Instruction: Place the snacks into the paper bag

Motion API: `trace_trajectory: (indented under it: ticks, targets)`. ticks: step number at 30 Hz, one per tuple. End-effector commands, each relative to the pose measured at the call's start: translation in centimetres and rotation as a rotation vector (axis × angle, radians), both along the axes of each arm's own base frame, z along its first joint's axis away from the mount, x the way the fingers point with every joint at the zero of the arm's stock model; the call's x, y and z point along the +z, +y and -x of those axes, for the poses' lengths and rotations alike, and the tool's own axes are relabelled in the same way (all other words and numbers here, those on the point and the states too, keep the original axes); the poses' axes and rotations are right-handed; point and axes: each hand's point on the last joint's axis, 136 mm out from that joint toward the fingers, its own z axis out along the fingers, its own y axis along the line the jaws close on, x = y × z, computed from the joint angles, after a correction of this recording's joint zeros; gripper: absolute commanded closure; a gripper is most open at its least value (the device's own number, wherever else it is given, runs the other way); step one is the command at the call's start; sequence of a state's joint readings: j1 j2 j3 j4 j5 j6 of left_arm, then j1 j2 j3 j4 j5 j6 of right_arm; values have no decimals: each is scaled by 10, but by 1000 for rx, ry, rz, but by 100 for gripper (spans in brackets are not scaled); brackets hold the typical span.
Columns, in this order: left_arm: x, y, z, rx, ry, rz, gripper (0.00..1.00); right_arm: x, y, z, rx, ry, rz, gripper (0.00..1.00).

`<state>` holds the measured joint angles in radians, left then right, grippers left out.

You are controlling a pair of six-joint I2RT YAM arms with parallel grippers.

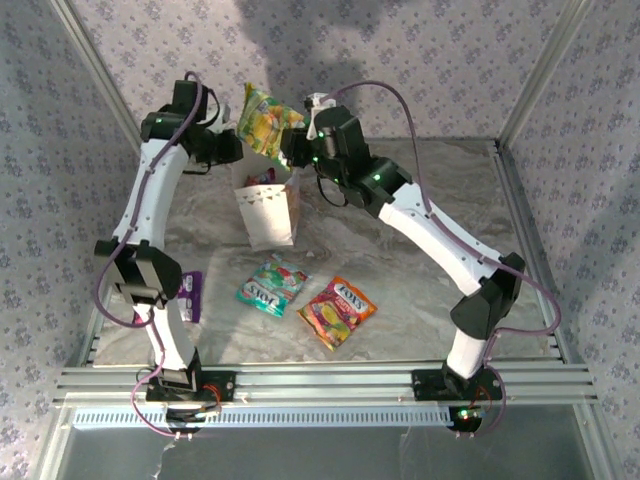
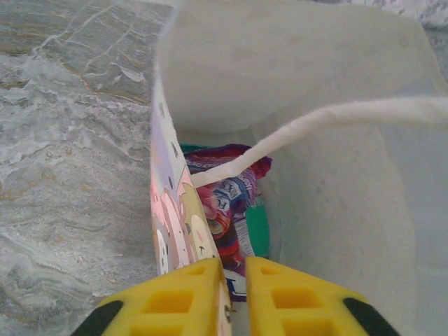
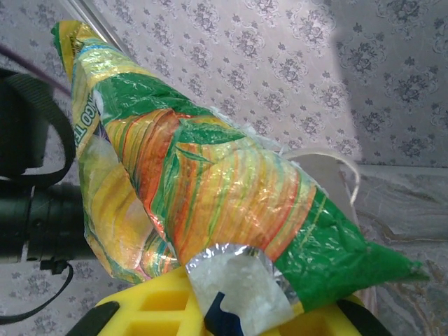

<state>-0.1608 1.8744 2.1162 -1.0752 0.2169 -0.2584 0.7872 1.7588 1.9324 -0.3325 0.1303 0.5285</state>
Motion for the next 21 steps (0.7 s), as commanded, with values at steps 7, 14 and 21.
trace_trajectory:
  ticks: [7, 14, 21]
  targets:
    - [25, 16, 6, 37, -81, 82, 78, 21, 4, -12, -56, 42, -136, 84]
    - [24, 25, 9, 59, -88, 103, 77, 16, 10, -12, -122, 62, -165, 84]
    - [18, 29, 16, 62, -84, 107, 77, 5, 6, -22, -220, 95, -183, 83]
